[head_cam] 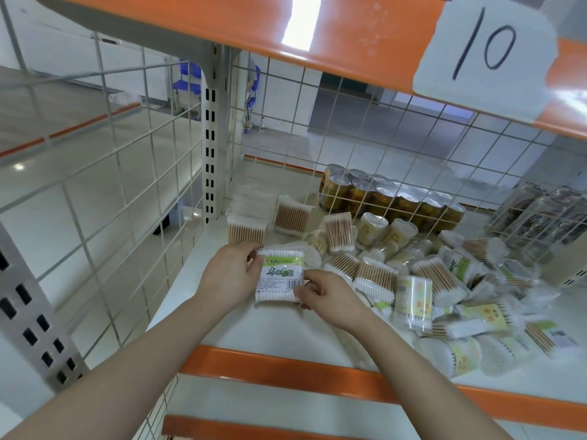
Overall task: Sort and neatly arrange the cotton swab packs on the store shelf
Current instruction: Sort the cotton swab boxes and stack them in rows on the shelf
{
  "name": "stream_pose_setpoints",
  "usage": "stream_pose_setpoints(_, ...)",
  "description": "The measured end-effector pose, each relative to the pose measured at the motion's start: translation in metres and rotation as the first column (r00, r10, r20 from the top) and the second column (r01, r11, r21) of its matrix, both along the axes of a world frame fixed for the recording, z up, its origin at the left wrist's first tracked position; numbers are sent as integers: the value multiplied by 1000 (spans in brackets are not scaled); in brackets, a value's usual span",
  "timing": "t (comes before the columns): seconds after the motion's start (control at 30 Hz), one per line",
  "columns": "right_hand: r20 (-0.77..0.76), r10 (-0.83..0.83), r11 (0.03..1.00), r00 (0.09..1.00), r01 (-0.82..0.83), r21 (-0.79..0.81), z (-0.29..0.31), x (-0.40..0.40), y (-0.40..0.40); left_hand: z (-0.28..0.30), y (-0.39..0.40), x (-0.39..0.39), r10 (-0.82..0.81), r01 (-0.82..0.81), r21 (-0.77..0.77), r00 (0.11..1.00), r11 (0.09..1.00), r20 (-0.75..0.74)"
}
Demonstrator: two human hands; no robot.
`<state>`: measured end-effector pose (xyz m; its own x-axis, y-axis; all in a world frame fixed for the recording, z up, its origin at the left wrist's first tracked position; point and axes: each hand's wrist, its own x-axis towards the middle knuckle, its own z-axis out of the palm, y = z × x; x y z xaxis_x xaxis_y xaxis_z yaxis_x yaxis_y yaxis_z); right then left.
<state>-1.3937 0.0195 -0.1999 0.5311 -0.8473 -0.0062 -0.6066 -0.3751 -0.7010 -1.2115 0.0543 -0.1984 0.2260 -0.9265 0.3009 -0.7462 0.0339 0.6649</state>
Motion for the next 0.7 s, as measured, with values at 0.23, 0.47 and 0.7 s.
stream_pose_setpoints(0.23, -15, -18, 1000, 1000, 18, -16, -2, -1, -3, 4, 1, -2, 1, -1, -7, 999, 1000, -49)
stream_pose_setpoints(0.47, 70, -47, 996, 996, 52, -74, -1, 0, -9, 0, -4, -1, -52, 52, -10, 997, 999, -48)
stream_pose_setpoints(0.7, 194, -108, 992, 975, 118, -43, 5, 4, -15, -3, -8, -3, -96, 96, -11, 995, 995, 25)
